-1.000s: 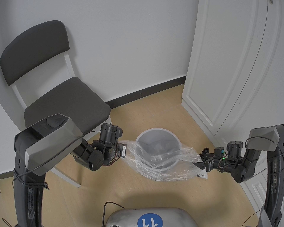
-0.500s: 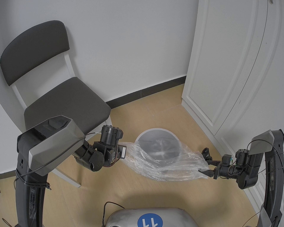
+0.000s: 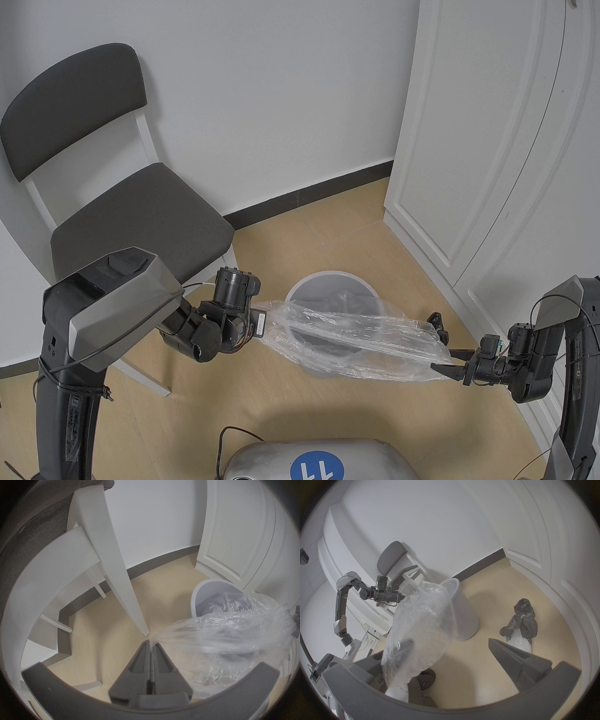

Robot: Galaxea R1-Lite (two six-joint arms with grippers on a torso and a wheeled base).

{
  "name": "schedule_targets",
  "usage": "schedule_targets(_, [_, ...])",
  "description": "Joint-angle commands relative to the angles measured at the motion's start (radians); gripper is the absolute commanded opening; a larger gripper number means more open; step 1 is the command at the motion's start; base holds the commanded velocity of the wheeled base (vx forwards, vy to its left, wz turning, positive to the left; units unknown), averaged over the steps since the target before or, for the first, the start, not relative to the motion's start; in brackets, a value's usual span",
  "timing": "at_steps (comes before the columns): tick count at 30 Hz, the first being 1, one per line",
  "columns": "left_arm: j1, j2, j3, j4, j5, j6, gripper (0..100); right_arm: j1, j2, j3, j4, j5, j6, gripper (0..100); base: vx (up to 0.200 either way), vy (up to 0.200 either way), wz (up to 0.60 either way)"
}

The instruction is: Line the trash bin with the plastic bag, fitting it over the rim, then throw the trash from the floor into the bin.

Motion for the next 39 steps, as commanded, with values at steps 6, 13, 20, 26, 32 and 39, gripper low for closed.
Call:
schedule_targets(6, [0.009, 0.011, -0.010, 0.001, 0.004, 0.000, 0, -0.028, 0.001, 0.007, -0.017, 0.003, -0.001, 100, 0.000, 0.000, 0.00])
schedule_targets(13, [0.009, 0.013, -0.016, 0.001, 0.022, 0.000, 0, -0.045, -0.002, 0.008, -0.017, 0.013, -0.004, 100, 0.000, 0.000, 0.00])
schedule_targets(20, [0.009, 0.008, -0.014, 0.001, 0.022, 0.000, 0, -0.045, -0.009, 0.008, -0.017, 0.013, -0.007, 100, 0.000, 0.000, 0.00])
schedule_targets(26, [0.004, -0.033, 0.009, 0.002, 0.022, 0.000, 0, -0.035, -0.068, 0.021, -0.017, 0.001, -0.002, 100, 0.000, 0.000, 0.00])
schedule_targets(32, [0.007, -0.039, 0.024, 0.004, 0.022, 0.012, 0, -0.053, -0.115, 0.038, -0.017, -0.005, -0.007, 100, 0.000, 0.000, 0.00])
schedule_targets(39, [0.009, -0.036, 0.021, 0.006, 0.022, 0.013, 0, -0.102, -0.112, 0.027, -0.017, 0.009, -0.005, 100, 0.000, 0.000, 0.00])
